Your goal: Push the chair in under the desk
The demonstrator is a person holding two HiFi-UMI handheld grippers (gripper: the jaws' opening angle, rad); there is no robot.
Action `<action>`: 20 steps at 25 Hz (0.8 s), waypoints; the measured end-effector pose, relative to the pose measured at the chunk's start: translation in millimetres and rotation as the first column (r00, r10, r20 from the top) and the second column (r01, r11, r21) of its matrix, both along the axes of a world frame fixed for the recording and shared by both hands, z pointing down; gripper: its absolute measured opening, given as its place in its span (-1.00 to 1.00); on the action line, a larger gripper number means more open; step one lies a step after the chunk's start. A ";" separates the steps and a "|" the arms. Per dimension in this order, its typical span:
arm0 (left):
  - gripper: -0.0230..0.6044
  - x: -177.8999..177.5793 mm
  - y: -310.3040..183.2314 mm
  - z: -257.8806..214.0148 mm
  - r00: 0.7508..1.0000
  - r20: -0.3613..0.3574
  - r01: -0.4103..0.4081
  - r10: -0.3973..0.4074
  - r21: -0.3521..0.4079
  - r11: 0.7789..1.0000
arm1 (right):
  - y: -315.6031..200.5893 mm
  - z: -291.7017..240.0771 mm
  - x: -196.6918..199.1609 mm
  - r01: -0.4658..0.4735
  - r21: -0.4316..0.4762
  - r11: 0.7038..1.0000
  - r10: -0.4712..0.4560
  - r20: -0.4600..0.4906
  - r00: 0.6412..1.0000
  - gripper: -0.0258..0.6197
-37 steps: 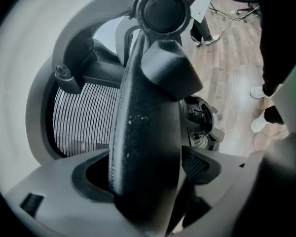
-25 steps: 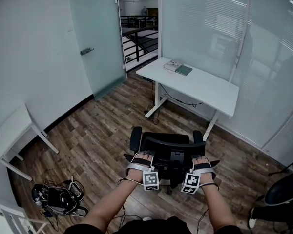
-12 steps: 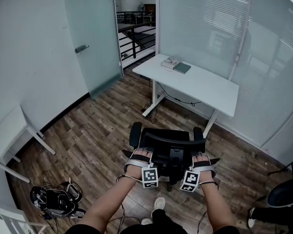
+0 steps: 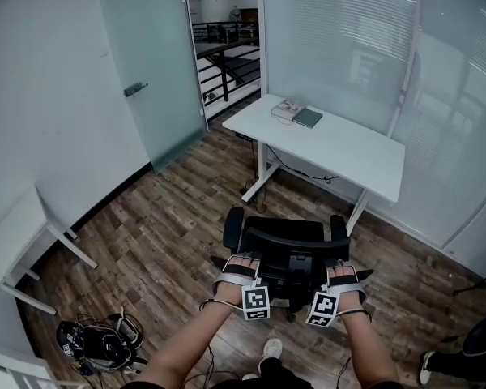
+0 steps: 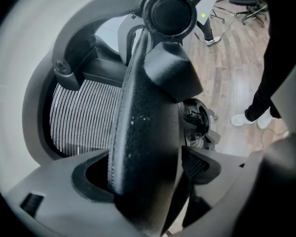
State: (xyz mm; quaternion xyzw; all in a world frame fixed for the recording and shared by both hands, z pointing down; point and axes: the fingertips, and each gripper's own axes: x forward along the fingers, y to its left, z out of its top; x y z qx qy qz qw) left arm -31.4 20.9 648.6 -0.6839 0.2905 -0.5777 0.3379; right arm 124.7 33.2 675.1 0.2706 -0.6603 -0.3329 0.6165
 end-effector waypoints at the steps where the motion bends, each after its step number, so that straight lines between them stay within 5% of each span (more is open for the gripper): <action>1: 0.45 0.0 -4.8 1.0 1.000 -0.001 -0.005 0.005 -0.008 1.000 | -4.6 0.6 -0.1 -0.004 -0.002 1.000 0.004 -0.001 1.000 0.76; 20: 0.45 3.7 -79.8 1.8 1.000 0.006 0.009 -0.009 0.013 1.000 | -80.2 -0.5 3.6 0.004 0.024 1.000 -0.004 0.003 1.000 0.76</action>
